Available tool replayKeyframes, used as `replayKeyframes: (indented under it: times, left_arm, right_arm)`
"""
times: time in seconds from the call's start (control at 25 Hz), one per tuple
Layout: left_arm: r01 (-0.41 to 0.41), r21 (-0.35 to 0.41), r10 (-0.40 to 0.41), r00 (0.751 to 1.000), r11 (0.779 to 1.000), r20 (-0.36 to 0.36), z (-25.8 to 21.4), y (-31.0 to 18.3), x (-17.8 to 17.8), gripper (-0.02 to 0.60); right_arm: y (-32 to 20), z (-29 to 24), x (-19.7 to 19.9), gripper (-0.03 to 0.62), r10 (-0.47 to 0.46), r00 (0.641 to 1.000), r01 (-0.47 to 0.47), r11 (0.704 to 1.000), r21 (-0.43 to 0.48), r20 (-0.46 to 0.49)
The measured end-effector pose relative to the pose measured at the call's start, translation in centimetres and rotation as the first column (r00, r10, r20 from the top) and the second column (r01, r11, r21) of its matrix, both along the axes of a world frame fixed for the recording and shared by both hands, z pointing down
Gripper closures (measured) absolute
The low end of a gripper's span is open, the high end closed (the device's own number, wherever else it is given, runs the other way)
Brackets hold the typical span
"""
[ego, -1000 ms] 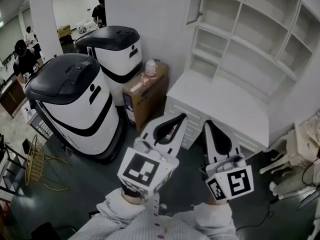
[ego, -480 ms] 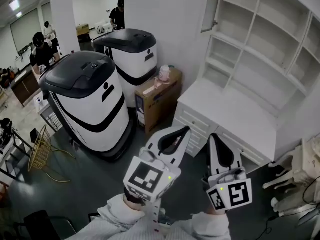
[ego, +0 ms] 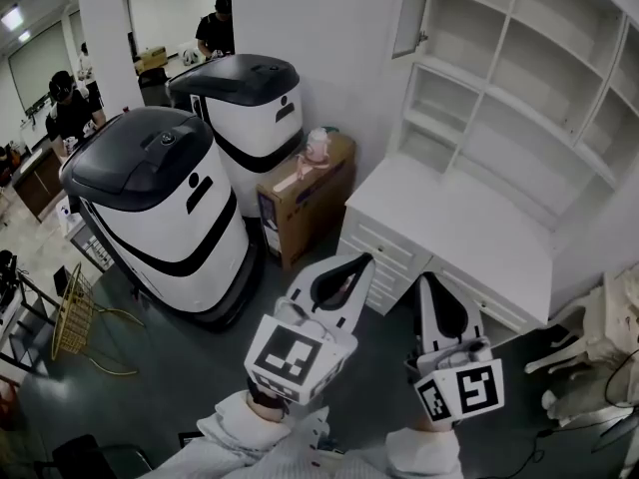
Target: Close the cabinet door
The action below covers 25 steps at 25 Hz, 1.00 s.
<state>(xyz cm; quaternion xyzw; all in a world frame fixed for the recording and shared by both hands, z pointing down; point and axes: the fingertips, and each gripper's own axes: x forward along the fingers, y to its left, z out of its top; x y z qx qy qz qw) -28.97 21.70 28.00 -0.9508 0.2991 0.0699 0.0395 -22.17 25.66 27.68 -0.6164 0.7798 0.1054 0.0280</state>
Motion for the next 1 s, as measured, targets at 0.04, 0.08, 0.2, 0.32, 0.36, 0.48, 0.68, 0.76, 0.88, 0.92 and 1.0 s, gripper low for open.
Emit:
replayKeyframes:
  times: [0.04, 0.08, 0.2, 0.32, 0.36, 0.48, 0.68, 0.76, 0.88, 0.92, 1.0]
  left_arm:
    - [-0.001, 0.001, 0.001, 1.000, 1.000, -0.001, -0.1, -1.1, 0.3, 0.571]
    - [0.001, 0.001, -0.001, 1.000, 1.000, -0.004, -0.3, -2.4, 0.5, 0.571]
    - [0.002, 0.009, -0.002, 1.000, 1.000, 0.000, -0.9, -6.2, 1.4, 0.571]
    - [0.006, 0.027, -0.006, 1.000, 1.000, 0.002, -1.6, -10.1, 2.0, 0.571]
    - [0.006, 0.034, -0.006, 1.000, 0.999, 0.007, -1.8, -11.5, 2.0, 0.571]
    - [0.005, 0.051, -0.005, 1.000, 0.999, 0.007, -2.4, -15.3, 2.1, 0.571]
    - [-0.019, 0.058, 0.019, 1.000, 0.998, -0.006, -2.6, -20.5, 2.3, 0.571]
    - [-0.032, 0.047, 0.032, 0.999, 0.998, -0.008, -2.2, -22.1, 2.5, 0.571]
    - [-0.060, 0.033, 0.059, 0.998, 0.998, 0.016, -1.1, -23.6, 3.1, 0.571]
    - [-0.068, 0.029, 0.067, 0.998, 0.997, 0.019, -0.8, -24.1, 3.3, 0.571]
    - [-0.081, 0.017, 0.080, 0.997, 0.997, 0.017, -0.4, -25.0, 3.8, 0.571]
  right_arm:
    - [-1.1, 0.0, 0.3, 0.580, 0.001, 1.000, -0.001, 1.000, -0.002, 0.001]
    - [-2.3, 0.0, 0.6, 0.580, 0.001, 1.000, -0.001, 1.000, -0.003, 0.001]
    - [-5.8, -0.5, 1.5, 0.580, -0.002, 1.000, 0.002, 1.000, 0.001, -0.002]
    - [-9.4, -1.1, 2.1, 0.580, -0.003, 1.000, 0.003, 1.000, 0.013, -0.006]
    - [-10.7, -1.3, 2.2, 0.580, -0.004, 1.000, 0.004, 1.000, 0.018, -0.006]
    - [-14.5, -1.8, 2.6, 0.580, 0.007, 1.000, -0.007, 0.999, 0.031, -0.002]
    - [-19.3, -1.7, 3.1, 0.580, 0.050, 0.999, -0.051, 0.998, 0.043, 0.016]
    - [-20.6, -1.4, 3.3, 0.580, 0.067, 0.998, -0.068, 0.997, 0.040, 0.021]
    - [-22.0, -0.6, 3.7, 0.580, 0.096, 0.995, -0.096, 0.995, 0.021, 0.029]
    - [-22.4, -0.3, 3.9, 0.580, 0.105, 0.994, -0.105, 0.994, 0.012, 0.031]
    - [-23.4, 0.3, 4.4, 0.580, 0.117, 0.992, -0.117, 0.993, -0.004, 0.036]
